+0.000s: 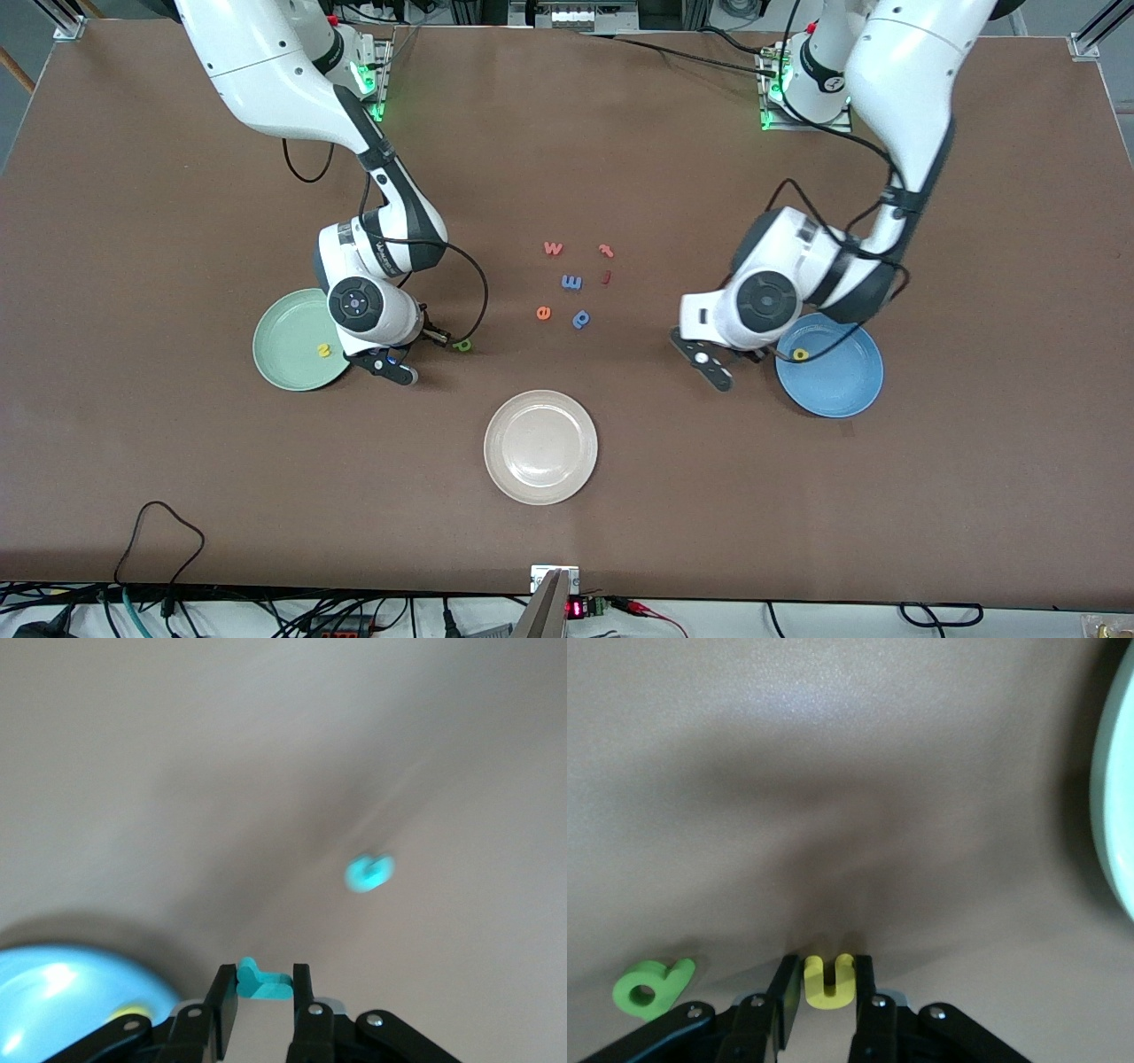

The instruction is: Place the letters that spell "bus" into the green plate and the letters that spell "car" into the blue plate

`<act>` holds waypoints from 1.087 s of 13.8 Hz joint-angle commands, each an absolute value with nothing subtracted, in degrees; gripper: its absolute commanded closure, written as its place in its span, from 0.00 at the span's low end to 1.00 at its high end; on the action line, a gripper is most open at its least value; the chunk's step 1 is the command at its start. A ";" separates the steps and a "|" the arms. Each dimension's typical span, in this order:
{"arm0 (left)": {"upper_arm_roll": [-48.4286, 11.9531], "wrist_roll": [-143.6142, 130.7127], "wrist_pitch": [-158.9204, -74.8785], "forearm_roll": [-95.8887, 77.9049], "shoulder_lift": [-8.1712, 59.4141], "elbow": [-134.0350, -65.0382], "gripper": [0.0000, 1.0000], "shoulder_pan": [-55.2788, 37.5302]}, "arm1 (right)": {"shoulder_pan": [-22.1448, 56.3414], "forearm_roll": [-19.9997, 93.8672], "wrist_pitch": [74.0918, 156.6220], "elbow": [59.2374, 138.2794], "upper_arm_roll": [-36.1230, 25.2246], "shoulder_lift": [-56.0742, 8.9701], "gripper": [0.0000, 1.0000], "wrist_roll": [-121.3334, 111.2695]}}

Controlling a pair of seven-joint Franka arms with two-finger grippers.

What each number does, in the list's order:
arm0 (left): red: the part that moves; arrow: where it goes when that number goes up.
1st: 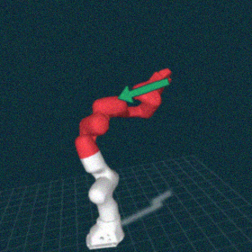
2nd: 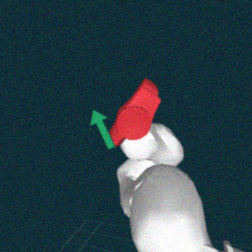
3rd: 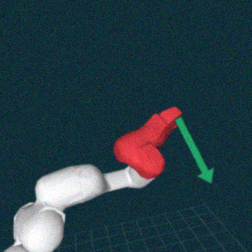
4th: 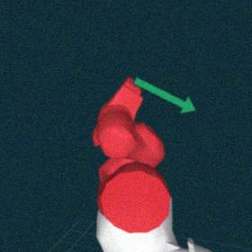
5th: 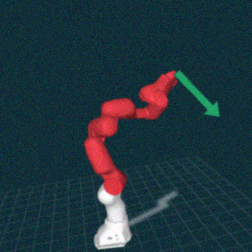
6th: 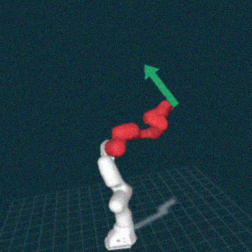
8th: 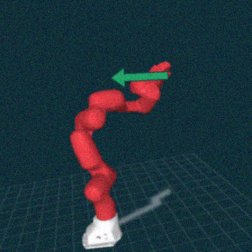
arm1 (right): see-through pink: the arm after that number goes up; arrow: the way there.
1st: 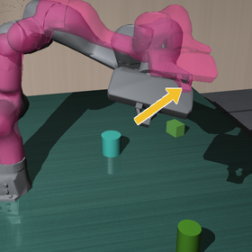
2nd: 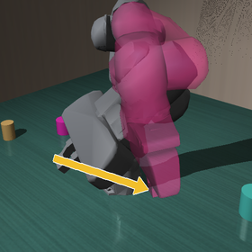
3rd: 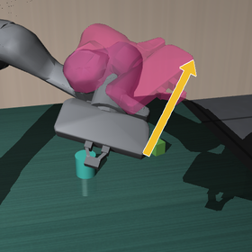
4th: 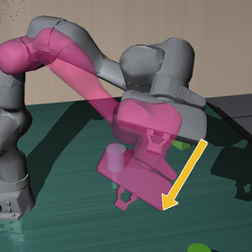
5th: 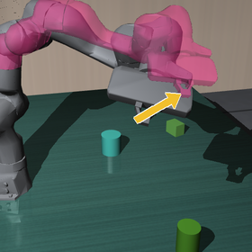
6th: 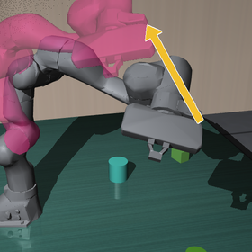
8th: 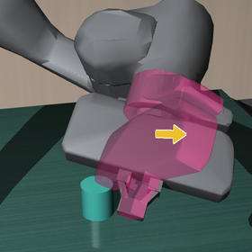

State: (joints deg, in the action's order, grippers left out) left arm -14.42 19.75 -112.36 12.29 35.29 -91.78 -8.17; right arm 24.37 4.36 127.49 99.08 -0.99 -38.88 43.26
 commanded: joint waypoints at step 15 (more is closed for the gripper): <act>-27.41 -10.34 -114.49 16.17 38.57 -94.48 0.00 -0.26 | 11.27 3.78 117.42 100.10 -2.72 -31.73 0.84 11.03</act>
State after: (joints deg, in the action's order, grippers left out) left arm -25.64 -2.88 -111.44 15.64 35.89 -94.03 0.06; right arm 15.61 4.04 117.26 98.49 -3.66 -31.91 18.11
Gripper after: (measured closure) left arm 0.000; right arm 0.740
